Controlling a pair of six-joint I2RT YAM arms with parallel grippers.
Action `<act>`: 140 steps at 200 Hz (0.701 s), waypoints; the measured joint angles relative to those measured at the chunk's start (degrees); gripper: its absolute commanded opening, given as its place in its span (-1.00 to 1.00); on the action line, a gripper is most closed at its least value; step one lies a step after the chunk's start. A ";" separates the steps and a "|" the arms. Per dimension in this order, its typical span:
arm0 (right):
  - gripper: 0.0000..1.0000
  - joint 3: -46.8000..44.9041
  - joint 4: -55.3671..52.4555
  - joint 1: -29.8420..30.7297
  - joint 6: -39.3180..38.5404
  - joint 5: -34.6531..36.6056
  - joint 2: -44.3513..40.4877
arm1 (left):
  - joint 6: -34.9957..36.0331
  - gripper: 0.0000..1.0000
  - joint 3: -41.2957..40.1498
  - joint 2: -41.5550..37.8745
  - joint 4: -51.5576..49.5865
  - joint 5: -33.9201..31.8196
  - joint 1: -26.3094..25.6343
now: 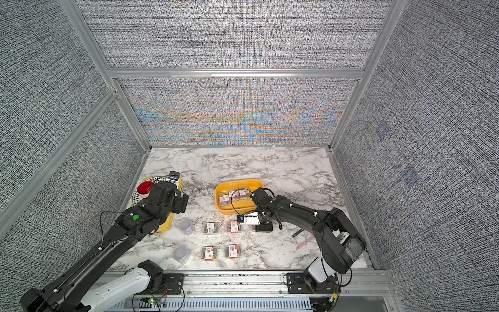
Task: Take the paper clips out of the storage box
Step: Place the boxed paper clips at the center of the board.
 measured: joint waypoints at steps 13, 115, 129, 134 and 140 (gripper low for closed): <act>0.14 0.00 0.00 0.02 0.04 0.00 0.00 | 0.00 0.78 0.00 0.00 0.00 0.00 0.00; 0.20 0.00 0.00 0.02 0.26 0.11 0.20 | 0.15 0.79 0.00 0.00 0.00 0.02 0.04; 0.21 0.02 0.00 0.02 0.42 0.20 0.20 | 0.17 0.79 0.00 0.00 0.00 0.02 0.04; 0.22 0.02 0.00 0.02 0.42 0.22 0.20 | 0.17 0.78 0.00 0.00 0.00 0.02 0.04; 0.22 0.02 0.00 0.02 0.42 0.22 0.20 | 0.17 0.79 0.00 0.00 0.00 0.02 0.04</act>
